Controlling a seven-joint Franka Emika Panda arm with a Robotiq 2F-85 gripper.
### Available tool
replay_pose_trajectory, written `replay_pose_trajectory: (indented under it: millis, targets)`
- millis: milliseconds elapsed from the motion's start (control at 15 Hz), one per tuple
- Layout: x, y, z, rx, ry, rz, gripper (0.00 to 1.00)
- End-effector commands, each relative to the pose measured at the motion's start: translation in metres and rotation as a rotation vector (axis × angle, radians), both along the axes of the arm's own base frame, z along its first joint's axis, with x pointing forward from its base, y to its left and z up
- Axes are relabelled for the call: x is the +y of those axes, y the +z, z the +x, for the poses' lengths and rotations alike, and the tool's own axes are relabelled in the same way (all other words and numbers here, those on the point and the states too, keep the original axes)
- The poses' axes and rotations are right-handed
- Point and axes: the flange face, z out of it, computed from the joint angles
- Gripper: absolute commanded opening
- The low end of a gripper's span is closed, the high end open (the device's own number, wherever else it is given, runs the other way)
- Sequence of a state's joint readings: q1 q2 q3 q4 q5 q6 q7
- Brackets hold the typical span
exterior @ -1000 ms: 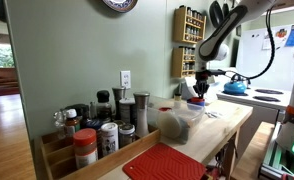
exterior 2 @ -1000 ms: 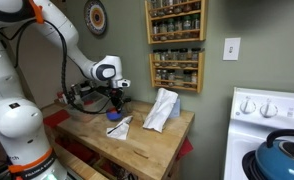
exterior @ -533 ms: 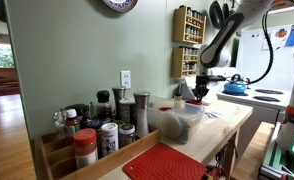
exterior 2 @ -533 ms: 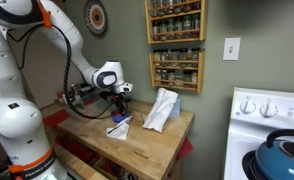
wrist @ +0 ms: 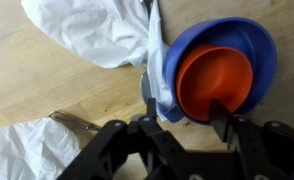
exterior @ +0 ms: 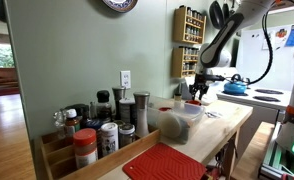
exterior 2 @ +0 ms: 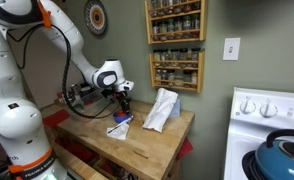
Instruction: Remove the blue cup from the clear case, put it on the table, remove the orange cup from the blue cup and put it on the table turned over
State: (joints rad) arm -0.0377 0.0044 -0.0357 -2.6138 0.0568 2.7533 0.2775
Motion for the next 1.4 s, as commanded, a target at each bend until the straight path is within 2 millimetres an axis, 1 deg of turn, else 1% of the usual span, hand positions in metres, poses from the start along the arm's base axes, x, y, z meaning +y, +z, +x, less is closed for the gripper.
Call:
replay_pose_trajectory:
  millis: [0,67,133,333,667,733,800,867,1000,1067,1133,1200,1333]
  targets:
    - [0.014,0.006,-0.006,0.080,-0.005,0.020,0.90]
    - [0.020,0.005,-0.006,0.098,-0.006,0.030,0.96]
    - [0.025,0.006,-0.006,0.120,-0.009,0.043,1.00]
    - [0.037,0.007,-0.001,0.147,-0.111,0.038,1.00]
    - [0.052,0.004,0.009,0.134,-0.192,0.041,0.85]
    - [0.055,0.002,0.010,0.137,-0.195,0.043,0.85]
    - [0.058,0.001,0.011,0.140,-0.199,0.044,0.77]
    - [0.060,0.000,0.012,0.141,-0.200,0.037,0.79]
    - [0.064,-0.003,0.016,0.140,-0.200,0.032,0.70]
    - [0.065,-0.005,0.017,0.139,-0.201,0.031,0.69]
    - [0.065,-0.007,0.019,0.140,-0.198,0.031,0.59]
    - [0.066,-0.008,0.020,0.143,-0.199,0.029,0.62]
    - [0.066,-0.010,0.023,0.145,-0.195,0.019,0.54]
